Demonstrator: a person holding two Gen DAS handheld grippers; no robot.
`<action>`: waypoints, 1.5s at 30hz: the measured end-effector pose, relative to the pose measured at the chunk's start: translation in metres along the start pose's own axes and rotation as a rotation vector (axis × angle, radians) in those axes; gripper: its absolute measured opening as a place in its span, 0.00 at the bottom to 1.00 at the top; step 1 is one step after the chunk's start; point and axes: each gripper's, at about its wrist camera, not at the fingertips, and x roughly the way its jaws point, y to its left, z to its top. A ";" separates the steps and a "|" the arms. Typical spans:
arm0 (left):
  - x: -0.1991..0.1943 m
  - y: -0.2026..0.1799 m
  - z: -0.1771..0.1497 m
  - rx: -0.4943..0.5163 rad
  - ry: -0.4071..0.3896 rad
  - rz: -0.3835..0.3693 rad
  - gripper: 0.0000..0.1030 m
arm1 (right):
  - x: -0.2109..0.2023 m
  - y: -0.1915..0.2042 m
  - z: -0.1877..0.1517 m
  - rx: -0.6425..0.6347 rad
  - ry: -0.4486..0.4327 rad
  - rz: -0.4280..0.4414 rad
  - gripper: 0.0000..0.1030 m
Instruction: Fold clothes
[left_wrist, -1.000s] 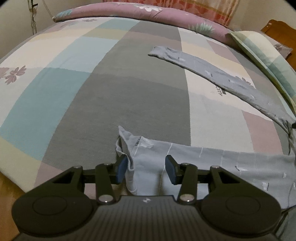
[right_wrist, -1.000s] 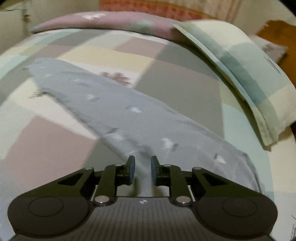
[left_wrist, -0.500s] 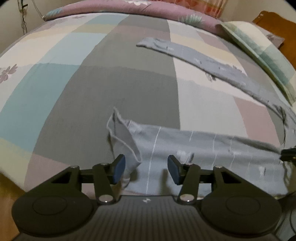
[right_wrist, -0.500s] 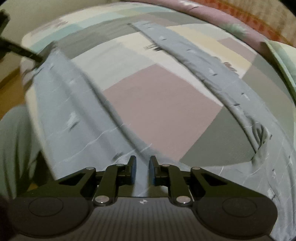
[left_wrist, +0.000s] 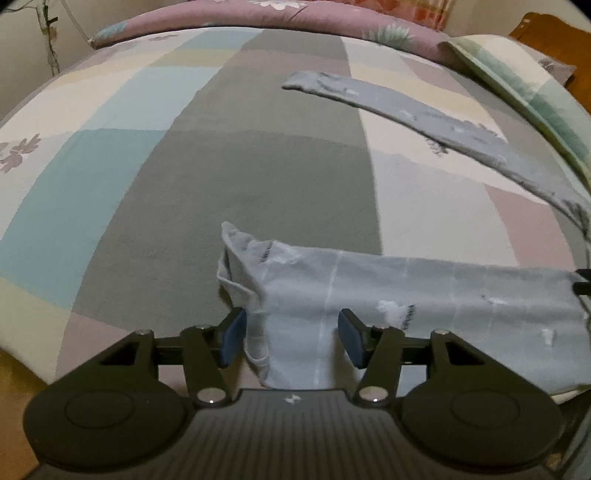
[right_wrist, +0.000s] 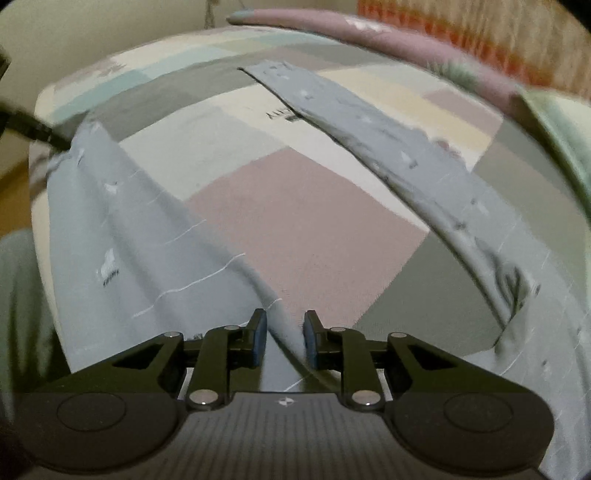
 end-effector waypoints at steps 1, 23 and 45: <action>0.003 0.001 -0.001 -0.001 0.008 0.010 0.47 | -0.001 0.004 0.000 -0.018 -0.003 -0.009 0.14; -0.006 0.039 -0.008 -0.101 -0.055 -0.001 0.05 | 0.011 0.023 0.099 -0.052 -0.177 0.045 0.33; -0.002 0.055 -0.019 -0.093 -0.115 -0.082 0.05 | 0.093 0.151 0.154 -0.423 -0.115 0.233 0.04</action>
